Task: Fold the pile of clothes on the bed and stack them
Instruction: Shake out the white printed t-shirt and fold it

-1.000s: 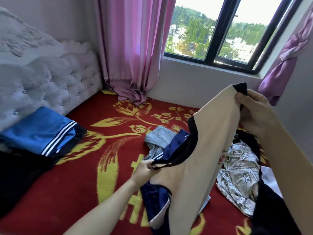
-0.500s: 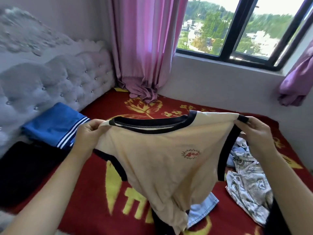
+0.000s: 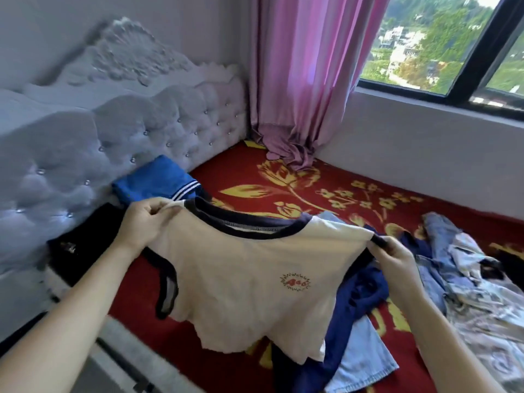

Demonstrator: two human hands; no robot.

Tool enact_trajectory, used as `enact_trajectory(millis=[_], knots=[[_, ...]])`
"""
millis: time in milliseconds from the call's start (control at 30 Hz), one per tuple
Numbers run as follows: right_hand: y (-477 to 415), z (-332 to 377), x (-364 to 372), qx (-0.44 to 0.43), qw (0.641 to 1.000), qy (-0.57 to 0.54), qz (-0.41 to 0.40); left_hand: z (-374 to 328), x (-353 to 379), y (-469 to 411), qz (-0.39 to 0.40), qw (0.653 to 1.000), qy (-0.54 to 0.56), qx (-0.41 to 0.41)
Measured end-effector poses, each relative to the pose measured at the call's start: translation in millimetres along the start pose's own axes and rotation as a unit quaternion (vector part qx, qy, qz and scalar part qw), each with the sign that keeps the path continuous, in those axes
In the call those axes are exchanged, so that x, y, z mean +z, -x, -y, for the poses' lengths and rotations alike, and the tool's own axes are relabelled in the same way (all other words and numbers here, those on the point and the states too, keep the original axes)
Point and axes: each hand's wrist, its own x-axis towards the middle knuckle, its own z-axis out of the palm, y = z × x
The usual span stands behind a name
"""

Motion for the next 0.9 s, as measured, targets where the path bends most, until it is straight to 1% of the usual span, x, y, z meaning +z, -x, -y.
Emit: enact_trajectory(millis=[67, 167, 200, 267, 333, 367, 433, 467, 500, 533, 567, 600, 633, 667, 700, 733, 767, 800, 833, 900], knots=[[4.8, -28.7, 2.0, 0.053, 0.998, 0.037, 0.02, 28.3, 0.7, 11.7, 0.018, 0.999, -0.012, -0.032], [14.0, -52.5, 11.2, 0.105, 0.989, 0.091, 0.056, 65.4, 0.3, 16.6, 0.058, 0.994, -0.035, -0.083], [14.0, -58.6, 14.4, 0.121, 0.984, 0.115, 0.071, 78.8, -1.8, 14.2, 0.082, 0.99, -0.042, -0.106], [9.3, -68.4, 23.5, 0.149, 0.967, 0.177, 0.11, 106.7, -9.0, 1.4, 0.167, 0.971, -0.086, -0.146], [3.0, -80.5, 33.6, 0.174, 0.934, 0.265, 0.161, 132.1, -14.2, -18.9, 0.265, 0.932, -0.184, -0.167], [0.0, -85.7, 41.4, 0.191, 0.91, 0.314, 0.19, 144.0, -14.8, -30.9, 0.311, 0.903, -0.244, -0.168], [-8.4, -91.9, 61.4, 0.235, 0.844, 0.407, 0.259, 163.1, -10.0, -52.4, 0.382, 0.845, -0.338, -0.157], [-17.8, -94.0, 72.8, 0.244, 0.813, 0.45, 0.277, 171.0, -6.7, -64.2, 0.401, 0.831, -0.354, -0.15], [-30.8, -94.4, 85.6, 0.229, 0.804, 0.477, 0.269, 175.5, -1.6, -78.5, 0.405, 0.835, -0.338, -0.157], [-47.8, -95.6, 98.2, 0.198, 0.829, 0.476, 0.216, 178.9, 4.0, -96.7, 0.389, 0.855, -0.294, -0.176], [-66.2, -93.4, 110.3, 0.176, 0.88, 0.427, 0.106, 179.0, 11.8, -119.8, 0.348, 0.885, -0.239, -0.197], [-88.6, -88.0, 121.2, 0.156, 0.922, 0.351, -0.042, 177.0, 21.4, -147.4, 0.288, 0.916, -0.174, -0.217], [-111.1, -78.2, 132.4, 0.144, 0.932, 0.278, -0.181, 170.0, 31.8, -175.8, 0.23, 0.941, -0.093, -0.232], [-131.4, -67.6, 143.0, 0.141, 0.929, 0.22, -0.264, 158.3, 42.2, -202.5, 0.188, 0.953, -0.002, -0.237], [-148.5, -56.7, 153.6, 0.133, 0.93, 0.181, -0.289, 144.7, 52.8, -224.2, 0.17, 0.954, 0.086, -0.232], [-162.1, -49.8, 163.2, 0.112, 0.942, 0.162, -0.273, 133.4, 62.7, -240.5, 0.177, 0.947, 0.154, -0.22], [-167.9, -46.8, 173.9, 0.092, 0.952, 0.17, -0.237, 126.8, 71.1, -252.2, 0.209, 0.935, 0.203, -0.202], [-168.8, -46.6, 184.5, 0.077, 0.957, 0.198, -0.197, 127.9, 78.5, -257.7, 0.246, 0.926, 0.213, -0.19], [-163.5, -53.5, 193.4, 0.072, 0.954, 0.24, -0.162, 132.6, 82.4, -256.6, 0.278, 0.923, 0.188, -0.189], [-139.9, -81.2, 205.7, 0.088, 0.944, 0.3, -0.106, 161.3, 85.0, -234.8, 0.339, 0.918, 0.075, -0.191]])
